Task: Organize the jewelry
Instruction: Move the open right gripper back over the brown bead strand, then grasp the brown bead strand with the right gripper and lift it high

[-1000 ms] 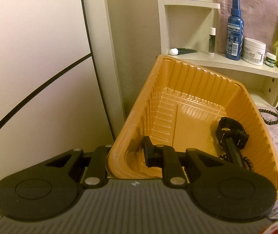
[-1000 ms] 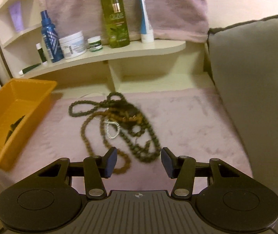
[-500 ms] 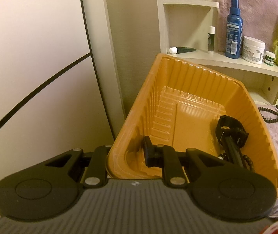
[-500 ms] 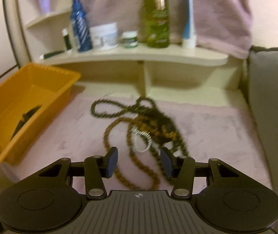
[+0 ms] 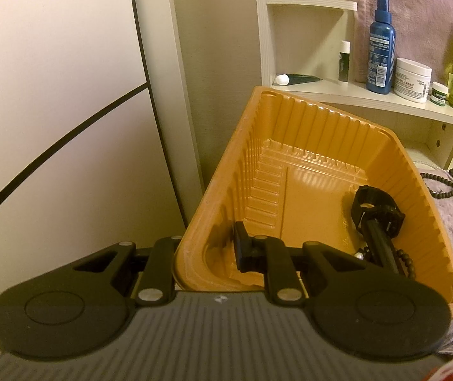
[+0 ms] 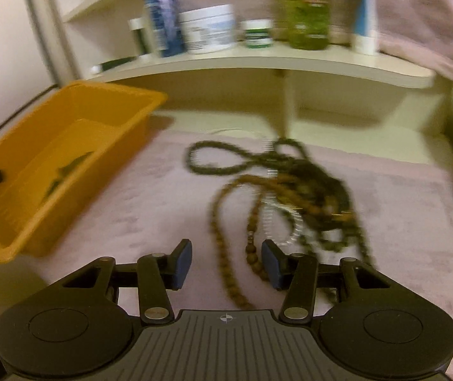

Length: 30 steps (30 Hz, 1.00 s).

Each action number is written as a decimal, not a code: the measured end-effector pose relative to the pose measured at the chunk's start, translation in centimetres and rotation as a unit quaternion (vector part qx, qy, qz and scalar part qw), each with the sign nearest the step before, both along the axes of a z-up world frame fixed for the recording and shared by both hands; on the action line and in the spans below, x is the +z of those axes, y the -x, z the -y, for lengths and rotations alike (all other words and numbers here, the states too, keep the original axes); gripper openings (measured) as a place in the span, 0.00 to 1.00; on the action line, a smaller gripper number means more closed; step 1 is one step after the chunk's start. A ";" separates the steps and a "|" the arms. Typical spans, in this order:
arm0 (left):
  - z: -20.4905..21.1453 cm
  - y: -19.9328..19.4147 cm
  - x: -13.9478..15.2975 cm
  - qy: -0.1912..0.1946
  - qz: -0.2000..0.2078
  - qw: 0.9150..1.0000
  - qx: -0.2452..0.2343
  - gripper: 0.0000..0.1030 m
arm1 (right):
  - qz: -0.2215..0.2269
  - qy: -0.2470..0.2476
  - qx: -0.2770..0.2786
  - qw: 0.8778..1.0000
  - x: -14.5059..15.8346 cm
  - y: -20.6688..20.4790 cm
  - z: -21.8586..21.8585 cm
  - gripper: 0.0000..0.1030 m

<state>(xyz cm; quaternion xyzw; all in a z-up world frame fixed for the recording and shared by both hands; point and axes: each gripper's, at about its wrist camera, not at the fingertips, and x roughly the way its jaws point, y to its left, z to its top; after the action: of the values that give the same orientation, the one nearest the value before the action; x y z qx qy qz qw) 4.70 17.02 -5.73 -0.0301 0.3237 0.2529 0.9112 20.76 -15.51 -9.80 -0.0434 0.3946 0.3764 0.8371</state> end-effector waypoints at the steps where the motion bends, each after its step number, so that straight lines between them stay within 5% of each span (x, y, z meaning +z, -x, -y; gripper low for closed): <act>1: 0.0 0.0 0.0 0.001 0.000 1.000 0.000 0.16 | 0.011 0.013 0.005 1.000 0.0 0.5 -0.5 0.47; 12: 0.0 0.1 0.0 0.003 0.001 1.000 0.003 0.16 | 0.046 0.028 -0.062 0.997 -0.7 -1.3 -2.7 0.42; 16: 0.0 0.1 0.0 0.004 0.001 1.000 0.003 0.16 | 0.077 0.050 -0.047 0.995 -0.9 -0.6 -3.7 0.18; 18: 0.0 0.1 0.0 0.003 0.001 1.000 0.003 0.16 | 0.075 0.049 -0.048 0.995 -0.8 -0.4 -3.6 0.15; 24: 0.0 0.2 0.1 0.005 0.001 1.000 0.001 0.16 | 0.012 -0.024 -0.072 0.997 0.3 -0.4 -1.3 0.06; 30: 0.0 0.2 0.0 0.005 0.003 1.000 0.002 0.15 | 0.015 -0.085 -0.094 0.992 3.8 0.5 1.5 0.06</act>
<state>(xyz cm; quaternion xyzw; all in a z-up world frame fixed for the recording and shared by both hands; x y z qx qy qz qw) 4.52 16.99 -5.70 -0.0361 0.3219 0.2529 0.9117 20.25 -17.00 -6.02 0.0592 0.3507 0.3278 0.8753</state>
